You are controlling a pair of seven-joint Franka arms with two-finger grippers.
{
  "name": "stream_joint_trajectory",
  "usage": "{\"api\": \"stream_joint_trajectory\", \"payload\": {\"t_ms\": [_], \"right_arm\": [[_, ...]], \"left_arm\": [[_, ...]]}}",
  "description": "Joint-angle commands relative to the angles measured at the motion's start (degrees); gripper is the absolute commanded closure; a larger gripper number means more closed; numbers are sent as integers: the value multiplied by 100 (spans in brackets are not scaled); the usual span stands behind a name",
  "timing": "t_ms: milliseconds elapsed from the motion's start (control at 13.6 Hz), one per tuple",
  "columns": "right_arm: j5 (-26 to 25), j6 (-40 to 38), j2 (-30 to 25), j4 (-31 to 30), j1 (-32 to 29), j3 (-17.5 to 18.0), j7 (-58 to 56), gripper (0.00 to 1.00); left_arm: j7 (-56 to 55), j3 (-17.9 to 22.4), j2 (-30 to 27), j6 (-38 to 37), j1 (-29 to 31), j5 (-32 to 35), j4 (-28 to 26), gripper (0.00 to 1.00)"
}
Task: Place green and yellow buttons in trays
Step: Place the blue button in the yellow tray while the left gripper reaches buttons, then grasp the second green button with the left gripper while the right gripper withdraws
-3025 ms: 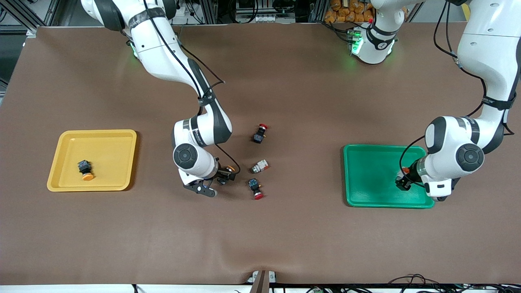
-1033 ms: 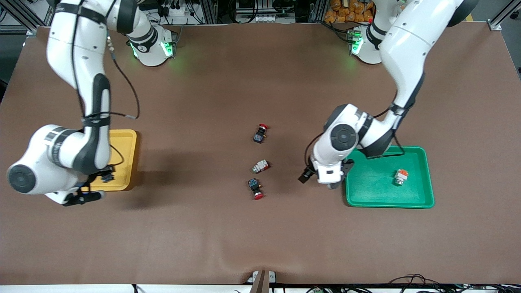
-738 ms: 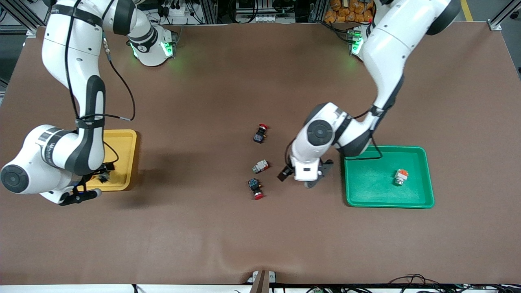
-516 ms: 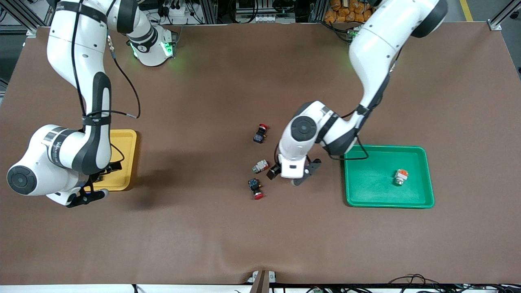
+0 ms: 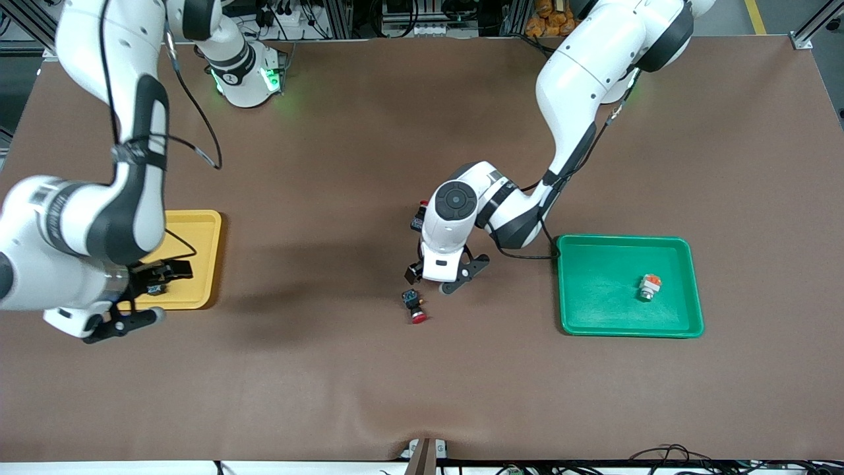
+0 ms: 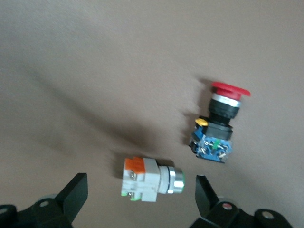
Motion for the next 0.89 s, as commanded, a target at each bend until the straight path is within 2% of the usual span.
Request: {"api": "stream_joint_trajectory", "payload": {"t_ms": [0, 74, 221, 369, 443, 590, 811], "right_arm": [[-104, -124, -895, -336, -375, 575, 255, 0], [-252, -106, -1229, -494, -656, 987, 412, 0], [-1084, -80, -1844, -845, -1166, 1874, 868, 0], [-1701, -62, -2494, -1259, -1694, 2745, 1457, 0], [-1921, -62, -2706, -1391, -1827, 3018, 1660, 0], [-2090, -123, -3032, -1489, -1880, 3179, 1942, 0], [-2415, -202, -3586, -1752, -2635, 4003, 2468, 0]], "left_arm": [[64, 105, 260, 86, -169, -12, 318, 0], [64, 192, 270, 95, -256, -12, 318, 0], [64, 421, 322, 95, -441, -21, 318, 0], [47, 439, 393, 244, -494, -21, 318, 0], [29, 439, 419, 297, -503, -21, 318, 0], [29, 439, 445, 376, -538, -21, 344, 0], [11, 448, 507, 394, -573, -21, 353, 0]]}}
